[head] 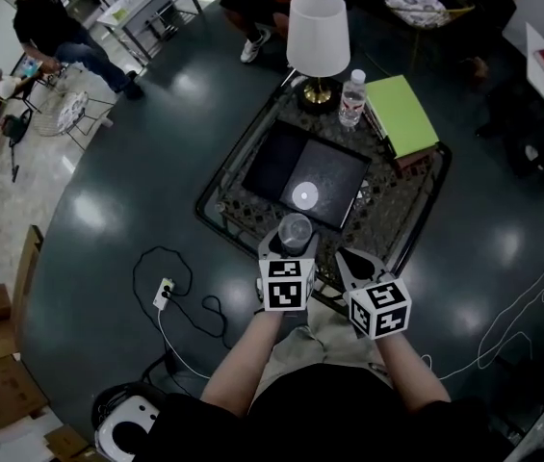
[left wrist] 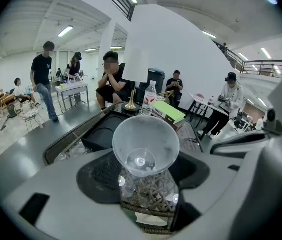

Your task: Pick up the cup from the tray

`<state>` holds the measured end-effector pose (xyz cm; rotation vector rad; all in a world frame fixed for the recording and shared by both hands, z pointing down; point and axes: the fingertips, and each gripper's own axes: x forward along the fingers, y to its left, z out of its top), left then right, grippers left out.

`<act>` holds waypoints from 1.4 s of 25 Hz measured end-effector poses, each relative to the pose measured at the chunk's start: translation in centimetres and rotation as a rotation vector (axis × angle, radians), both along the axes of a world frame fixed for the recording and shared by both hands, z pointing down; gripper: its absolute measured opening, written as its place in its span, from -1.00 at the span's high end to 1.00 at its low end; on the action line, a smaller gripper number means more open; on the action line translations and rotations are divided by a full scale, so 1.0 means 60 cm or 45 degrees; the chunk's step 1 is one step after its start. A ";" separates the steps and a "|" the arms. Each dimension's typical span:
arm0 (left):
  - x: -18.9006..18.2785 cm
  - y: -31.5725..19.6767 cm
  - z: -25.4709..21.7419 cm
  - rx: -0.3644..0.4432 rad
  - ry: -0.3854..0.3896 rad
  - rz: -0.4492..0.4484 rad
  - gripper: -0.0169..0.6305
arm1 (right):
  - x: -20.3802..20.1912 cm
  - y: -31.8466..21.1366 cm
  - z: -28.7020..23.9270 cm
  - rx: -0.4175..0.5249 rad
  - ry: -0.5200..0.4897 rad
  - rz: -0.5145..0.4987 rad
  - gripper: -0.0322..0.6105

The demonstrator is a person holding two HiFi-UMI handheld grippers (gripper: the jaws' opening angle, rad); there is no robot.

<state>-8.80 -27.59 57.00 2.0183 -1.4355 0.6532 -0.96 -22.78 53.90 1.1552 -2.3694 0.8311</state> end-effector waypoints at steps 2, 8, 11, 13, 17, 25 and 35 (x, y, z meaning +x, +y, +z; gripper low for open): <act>-0.004 0.012 -0.010 0.006 0.008 -0.004 0.05 | -0.002 0.003 -0.005 0.011 0.002 -0.006 0.87; -0.009 0.053 -0.038 0.016 0.028 0.000 0.05 | -0.008 0.020 -0.019 0.031 0.012 -0.033 0.87; -0.009 0.071 -0.054 0.027 0.033 0.011 0.05 | -0.010 0.025 -0.027 0.049 0.015 -0.046 0.87; -0.008 0.085 -0.061 0.034 0.033 0.024 0.05 | -0.011 0.029 -0.032 0.063 0.018 -0.054 0.87; -0.006 0.110 -0.074 0.043 0.051 0.035 0.05 | -0.015 0.040 -0.039 0.092 0.033 -0.081 0.87; 0.000 0.137 -0.091 0.059 0.065 0.070 0.05 | -0.022 0.057 -0.050 0.139 0.069 -0.145 0.87; -0.010 0.137 -0.090 0.059 0.072 0.050 0.05 | -0.023 0.062 -0.054 0.151 0.088 -0.152 0.87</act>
